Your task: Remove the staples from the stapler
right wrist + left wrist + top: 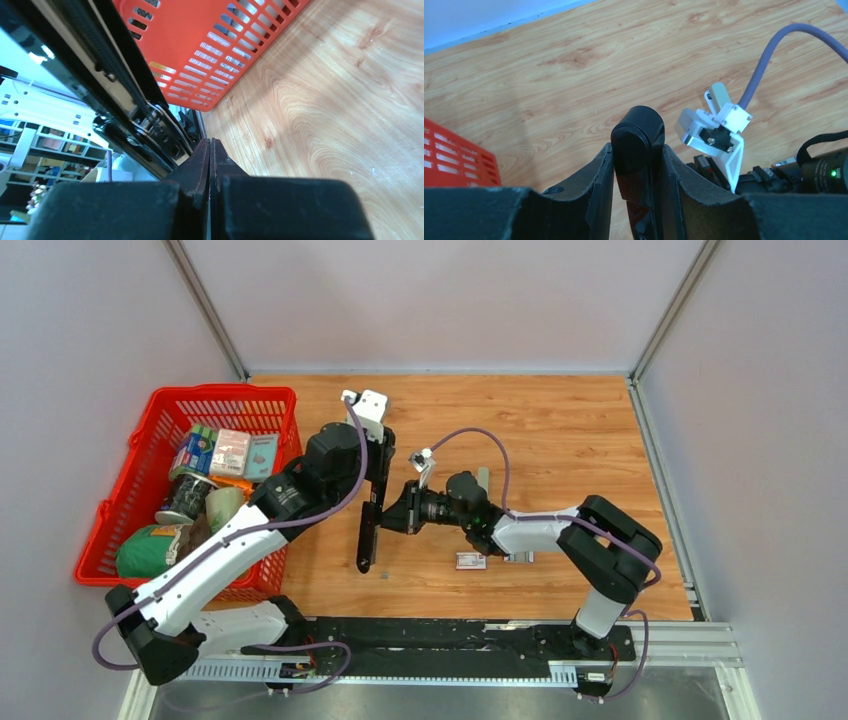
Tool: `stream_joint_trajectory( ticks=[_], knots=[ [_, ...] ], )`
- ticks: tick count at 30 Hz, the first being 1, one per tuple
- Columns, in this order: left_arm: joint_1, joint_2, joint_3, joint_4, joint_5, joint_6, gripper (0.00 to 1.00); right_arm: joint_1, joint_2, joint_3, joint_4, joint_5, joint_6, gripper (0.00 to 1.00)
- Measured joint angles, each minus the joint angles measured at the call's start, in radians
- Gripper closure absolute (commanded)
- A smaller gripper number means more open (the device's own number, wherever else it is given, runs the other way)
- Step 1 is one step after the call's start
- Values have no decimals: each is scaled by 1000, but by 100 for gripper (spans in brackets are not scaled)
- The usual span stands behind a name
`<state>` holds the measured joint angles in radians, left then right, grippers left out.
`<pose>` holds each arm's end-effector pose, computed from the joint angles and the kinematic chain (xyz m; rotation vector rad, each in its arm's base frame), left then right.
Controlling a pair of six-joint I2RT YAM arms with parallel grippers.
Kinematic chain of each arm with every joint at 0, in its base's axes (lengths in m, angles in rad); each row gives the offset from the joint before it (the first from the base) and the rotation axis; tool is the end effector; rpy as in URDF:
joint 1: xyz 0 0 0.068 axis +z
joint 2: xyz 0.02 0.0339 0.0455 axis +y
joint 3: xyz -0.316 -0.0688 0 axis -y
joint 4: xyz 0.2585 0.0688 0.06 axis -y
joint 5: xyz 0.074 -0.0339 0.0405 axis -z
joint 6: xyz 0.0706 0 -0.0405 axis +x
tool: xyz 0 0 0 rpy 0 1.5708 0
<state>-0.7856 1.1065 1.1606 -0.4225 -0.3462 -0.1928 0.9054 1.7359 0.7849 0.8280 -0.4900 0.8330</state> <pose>0.2038 -0.1700 0.4194 0.3398 1.8995 -0.3218 0.2246 0.3401 0.2329 -0.5020 1.9360 1.6338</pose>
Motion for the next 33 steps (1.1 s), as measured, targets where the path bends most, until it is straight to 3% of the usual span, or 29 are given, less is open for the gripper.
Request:
stream_joint_trajectory(
  ticks=[19,26,33],
  knots=[
    [0,-134,73,-82,22,-3,100,2,-483,-5,-623,334,-342,100],
    [0,-125,86,-82,11,4,100,72,-561,-39,-731,369,-364,100],
    [0,-116,127,-73,5,9,100,115,-507,-112,-715,378,-322,100]
  ],
)
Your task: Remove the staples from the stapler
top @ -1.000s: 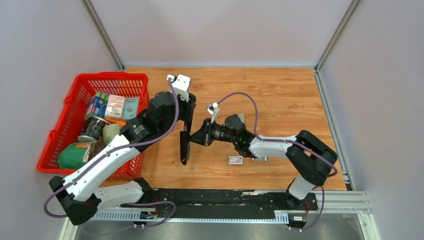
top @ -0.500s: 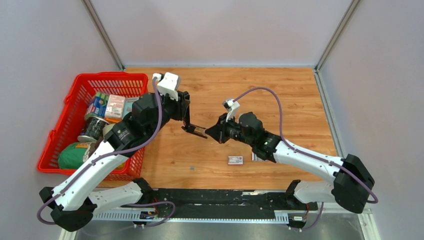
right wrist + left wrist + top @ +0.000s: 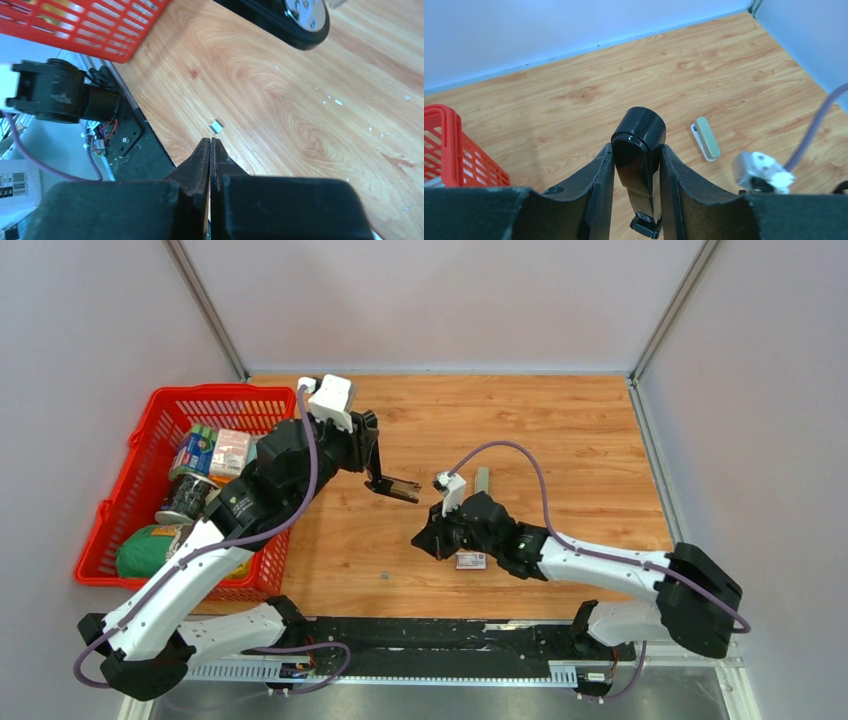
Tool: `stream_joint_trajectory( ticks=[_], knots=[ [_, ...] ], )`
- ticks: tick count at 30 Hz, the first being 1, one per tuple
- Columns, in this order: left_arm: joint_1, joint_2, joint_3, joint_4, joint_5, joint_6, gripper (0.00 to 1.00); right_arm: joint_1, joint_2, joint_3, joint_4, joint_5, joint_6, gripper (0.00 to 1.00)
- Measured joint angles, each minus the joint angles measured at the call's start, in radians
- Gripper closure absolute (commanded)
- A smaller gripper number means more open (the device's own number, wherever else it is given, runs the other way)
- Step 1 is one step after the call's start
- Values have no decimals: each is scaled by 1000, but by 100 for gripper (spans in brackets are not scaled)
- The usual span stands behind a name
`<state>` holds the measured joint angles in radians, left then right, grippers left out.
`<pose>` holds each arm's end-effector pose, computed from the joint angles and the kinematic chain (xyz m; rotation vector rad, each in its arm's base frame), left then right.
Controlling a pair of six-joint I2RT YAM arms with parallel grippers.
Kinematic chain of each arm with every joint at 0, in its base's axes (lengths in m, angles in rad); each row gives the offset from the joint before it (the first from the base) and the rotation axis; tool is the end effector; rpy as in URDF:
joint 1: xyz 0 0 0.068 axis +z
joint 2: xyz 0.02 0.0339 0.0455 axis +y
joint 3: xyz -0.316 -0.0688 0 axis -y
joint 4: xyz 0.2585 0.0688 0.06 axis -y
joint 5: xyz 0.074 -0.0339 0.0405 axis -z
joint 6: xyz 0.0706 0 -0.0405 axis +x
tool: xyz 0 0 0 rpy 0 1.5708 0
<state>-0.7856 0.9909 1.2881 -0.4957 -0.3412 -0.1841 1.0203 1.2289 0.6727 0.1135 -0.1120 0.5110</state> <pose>0.1682 -0.1348 0.4832 0.2839 1.7523 -0.4029 0.1479 0.2560 0.2639 -0.6250 2.0936 1.0455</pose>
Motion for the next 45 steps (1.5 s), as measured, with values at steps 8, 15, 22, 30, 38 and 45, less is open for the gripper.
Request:
stream_joint_trajectory(
  ticks=[8,15,22,30,38,45],
  knots=[
    [0,-1,11,6,0,-9,100,0,223,16,124,33,77,100],
    [0,-30,11,-10,11,-28,100,-22,275,79,173,146,111,100],
    [0,-66,0,-11,40,-58,100,-107,286,88,256,190,143,100],
    [1,-76,-13,-26,74,-85,100,-145,277,91,264,225,111,100],
    [1,-79,-18,-56,97,-103,100,-160,145,173,219,297,-33,100],
    [0,-80,-29,-71,140,-121,100,-171,103,248,220,323,-142,100]
  ],
)
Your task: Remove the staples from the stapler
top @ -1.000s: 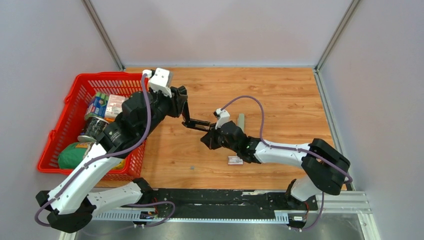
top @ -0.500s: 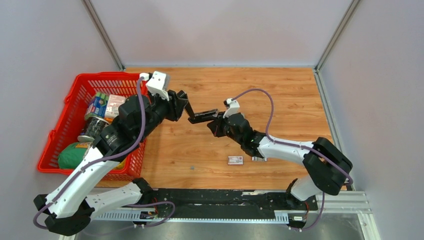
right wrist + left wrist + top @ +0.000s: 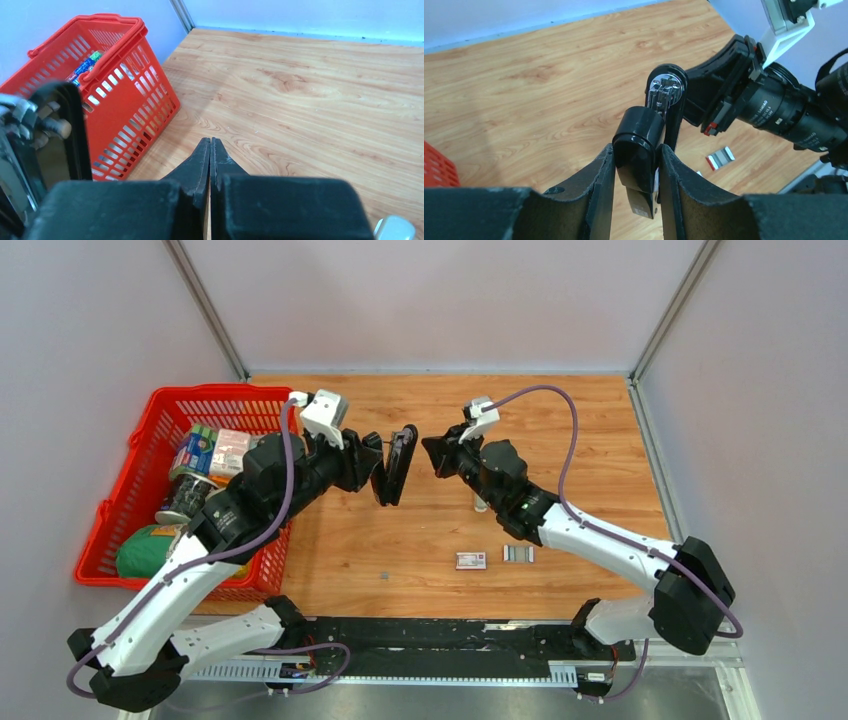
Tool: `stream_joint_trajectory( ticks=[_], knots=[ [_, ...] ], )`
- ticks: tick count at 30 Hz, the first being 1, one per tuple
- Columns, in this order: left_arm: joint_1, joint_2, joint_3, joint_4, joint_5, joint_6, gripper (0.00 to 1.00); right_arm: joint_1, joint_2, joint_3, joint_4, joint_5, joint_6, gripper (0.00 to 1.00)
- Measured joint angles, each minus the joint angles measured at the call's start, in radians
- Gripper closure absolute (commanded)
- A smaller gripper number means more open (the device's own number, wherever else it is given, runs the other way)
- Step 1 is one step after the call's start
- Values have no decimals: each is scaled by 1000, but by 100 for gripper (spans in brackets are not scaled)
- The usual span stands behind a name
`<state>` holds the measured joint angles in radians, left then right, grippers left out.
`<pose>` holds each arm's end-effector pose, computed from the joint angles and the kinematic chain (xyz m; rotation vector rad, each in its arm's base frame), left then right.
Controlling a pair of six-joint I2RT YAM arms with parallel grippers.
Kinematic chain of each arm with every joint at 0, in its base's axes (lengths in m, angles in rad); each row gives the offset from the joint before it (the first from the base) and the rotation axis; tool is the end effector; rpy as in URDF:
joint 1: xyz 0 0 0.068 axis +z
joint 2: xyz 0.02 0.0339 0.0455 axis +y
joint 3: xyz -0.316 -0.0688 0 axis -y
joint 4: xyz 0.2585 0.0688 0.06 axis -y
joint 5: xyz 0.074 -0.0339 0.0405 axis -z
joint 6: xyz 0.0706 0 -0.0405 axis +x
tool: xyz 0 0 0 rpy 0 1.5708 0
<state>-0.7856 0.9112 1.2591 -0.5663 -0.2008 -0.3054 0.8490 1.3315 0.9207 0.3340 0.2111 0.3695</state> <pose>0.1434 -0.1235 0.4767 0.2898 1.8021 -0.6007 0.2415 0.2519 0.3613 -0.2406 1.6837 0.7499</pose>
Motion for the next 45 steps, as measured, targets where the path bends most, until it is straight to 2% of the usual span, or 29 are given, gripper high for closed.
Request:
stream_joint_trajectory(
  ticks=[12,17,26,32,39,45],
  knots=[
    [0,17,-11,0,73,-7,100,-6,34,55,-3,-98,-38,100],
    [0,38,-11,1,85,-3,100,-6,18,56,-65,-115,-45,100],
    [0,125,-35,10,139,18,100,-27,-150,-38,-139,-89,-53,100],
    [0,131,-70,38,236,39,100,-66,-221,-110,-178,-94,-64,100],
    [0,130,-78,88,396,75,100,-81,-295,-124,-240,-225,-98,100],
    [0,108,-87,92,508,99,100,-85,-469,-124,-341,-349,-118,100]
  ],
)
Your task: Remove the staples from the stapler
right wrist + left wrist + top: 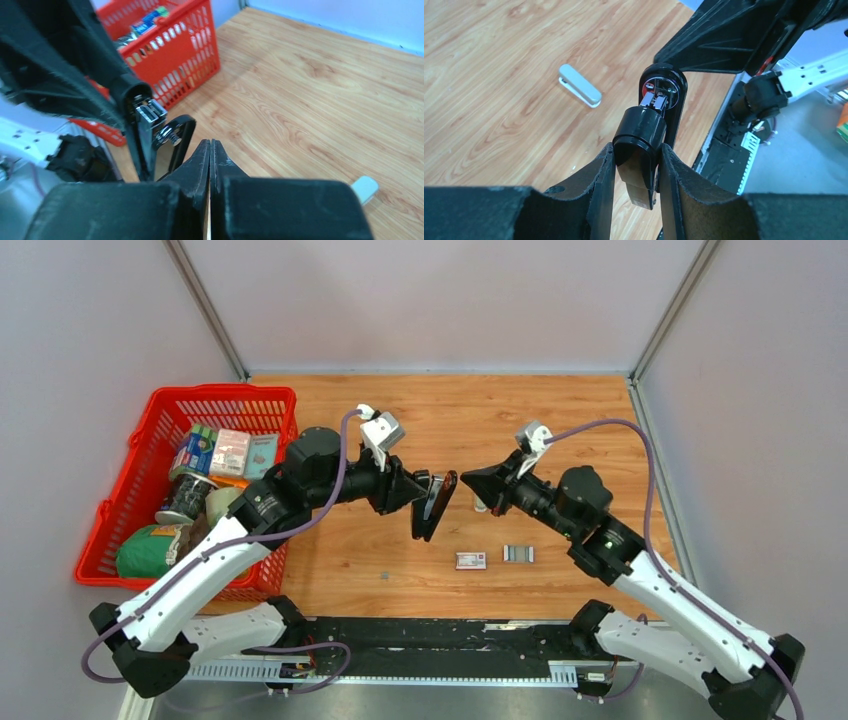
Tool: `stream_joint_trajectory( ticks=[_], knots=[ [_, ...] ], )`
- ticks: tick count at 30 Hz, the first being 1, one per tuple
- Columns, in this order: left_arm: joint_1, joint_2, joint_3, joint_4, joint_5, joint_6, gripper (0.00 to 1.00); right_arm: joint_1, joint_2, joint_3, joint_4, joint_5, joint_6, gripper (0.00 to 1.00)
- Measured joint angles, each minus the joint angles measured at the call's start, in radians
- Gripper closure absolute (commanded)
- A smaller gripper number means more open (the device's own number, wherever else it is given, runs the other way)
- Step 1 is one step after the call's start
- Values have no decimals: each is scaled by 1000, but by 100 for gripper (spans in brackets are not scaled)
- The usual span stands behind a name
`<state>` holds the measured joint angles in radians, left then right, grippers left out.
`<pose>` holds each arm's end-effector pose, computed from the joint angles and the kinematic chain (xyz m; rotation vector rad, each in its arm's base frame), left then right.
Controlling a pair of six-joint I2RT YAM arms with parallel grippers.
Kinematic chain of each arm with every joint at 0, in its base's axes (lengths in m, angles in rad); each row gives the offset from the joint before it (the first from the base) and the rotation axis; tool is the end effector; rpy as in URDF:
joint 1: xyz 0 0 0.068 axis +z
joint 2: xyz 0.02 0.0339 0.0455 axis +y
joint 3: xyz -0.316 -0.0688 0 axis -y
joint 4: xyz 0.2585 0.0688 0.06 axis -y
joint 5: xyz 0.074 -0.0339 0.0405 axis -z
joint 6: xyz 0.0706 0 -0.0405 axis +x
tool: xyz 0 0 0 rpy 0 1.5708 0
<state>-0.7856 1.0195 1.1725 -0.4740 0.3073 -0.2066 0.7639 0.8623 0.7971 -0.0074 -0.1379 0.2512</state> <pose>0.1510 -0.1812 0.4368 0.7781 1.8366 -0.9506 0.1520 0.1590 0.3860 -0.5415 1.6314 0.8788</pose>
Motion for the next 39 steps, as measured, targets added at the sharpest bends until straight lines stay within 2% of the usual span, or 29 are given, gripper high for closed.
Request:
stream_joint_trajectory(
  ticks=[8,19,31,37,39],
  knots=[
    [0,-51,-6,31,132,7,100,-2,-163,0,-114,-143,2,100],
    [0,-62,-52,121,307,-35,100,-2,-185,0,-174,-325,6,100],
    [0,-76,-53,128,359,-42,100,-2,-223,10,-158,-444,30,100],
    [0,-75,-54,137,367,-42,100,-2,-210,10,-121,-466,62,86],
    [0,-75,-54,140,369,-42,100,-2,-203,10,-106,-468,71,76]
  ],
)
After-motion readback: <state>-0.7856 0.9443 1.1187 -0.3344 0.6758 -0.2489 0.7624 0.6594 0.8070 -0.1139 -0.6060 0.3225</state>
